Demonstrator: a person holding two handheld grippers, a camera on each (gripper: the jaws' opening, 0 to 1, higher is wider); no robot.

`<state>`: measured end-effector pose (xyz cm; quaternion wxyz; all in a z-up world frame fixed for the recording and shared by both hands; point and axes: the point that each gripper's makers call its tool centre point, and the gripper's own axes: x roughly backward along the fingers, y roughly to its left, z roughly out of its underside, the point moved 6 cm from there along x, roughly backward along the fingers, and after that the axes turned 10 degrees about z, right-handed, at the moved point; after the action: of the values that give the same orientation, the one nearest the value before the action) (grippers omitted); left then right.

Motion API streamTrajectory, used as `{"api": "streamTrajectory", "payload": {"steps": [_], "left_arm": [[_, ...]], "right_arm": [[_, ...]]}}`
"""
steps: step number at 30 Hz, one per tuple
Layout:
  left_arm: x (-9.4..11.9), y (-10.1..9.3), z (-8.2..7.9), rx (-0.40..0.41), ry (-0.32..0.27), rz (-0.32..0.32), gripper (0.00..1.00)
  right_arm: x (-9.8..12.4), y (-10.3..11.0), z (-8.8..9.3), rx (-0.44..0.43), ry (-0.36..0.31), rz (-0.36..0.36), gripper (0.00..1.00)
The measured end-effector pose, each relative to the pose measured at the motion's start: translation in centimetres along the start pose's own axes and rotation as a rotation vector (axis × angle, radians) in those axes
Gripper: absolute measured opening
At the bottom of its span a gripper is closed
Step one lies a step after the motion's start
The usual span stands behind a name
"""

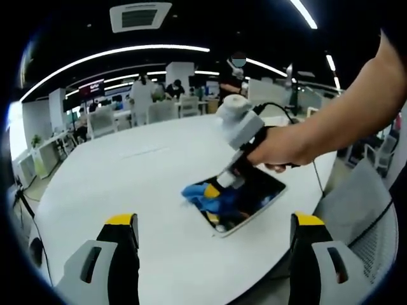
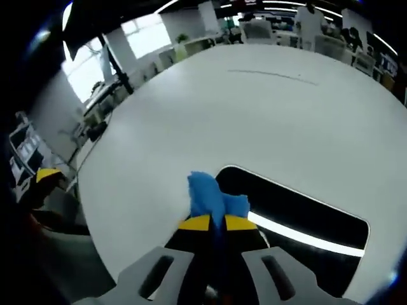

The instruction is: Wipe the mirror surface with the cleaning cloth until all visible marks leave the cleaned area.

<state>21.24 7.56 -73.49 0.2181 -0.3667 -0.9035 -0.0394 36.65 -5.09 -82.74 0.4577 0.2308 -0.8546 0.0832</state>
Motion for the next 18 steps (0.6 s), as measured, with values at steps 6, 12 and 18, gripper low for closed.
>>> {"api": "streamTrajectory", "payload": {"steps": [6,12,18], "left_arm": [[0.0,-0.1,0.0,-0.001,0.002,0.005,0.99],[0.2,-0.3,-0.5,-0.020,-0.025,-0.006,0.99],[0.2,-0.4,-0.6,0.016,-0.037,0.013,0.99]], "right_arm": [[0.9,0.0,0.7,-0.007,-0.012,0.012,0.01],[1.8,-0.8,1.4,-0.008,-0.014,0.027,0.01],[2.4,-2.0,2.1,-0.033,-0.017,0.039,0.01]]}}
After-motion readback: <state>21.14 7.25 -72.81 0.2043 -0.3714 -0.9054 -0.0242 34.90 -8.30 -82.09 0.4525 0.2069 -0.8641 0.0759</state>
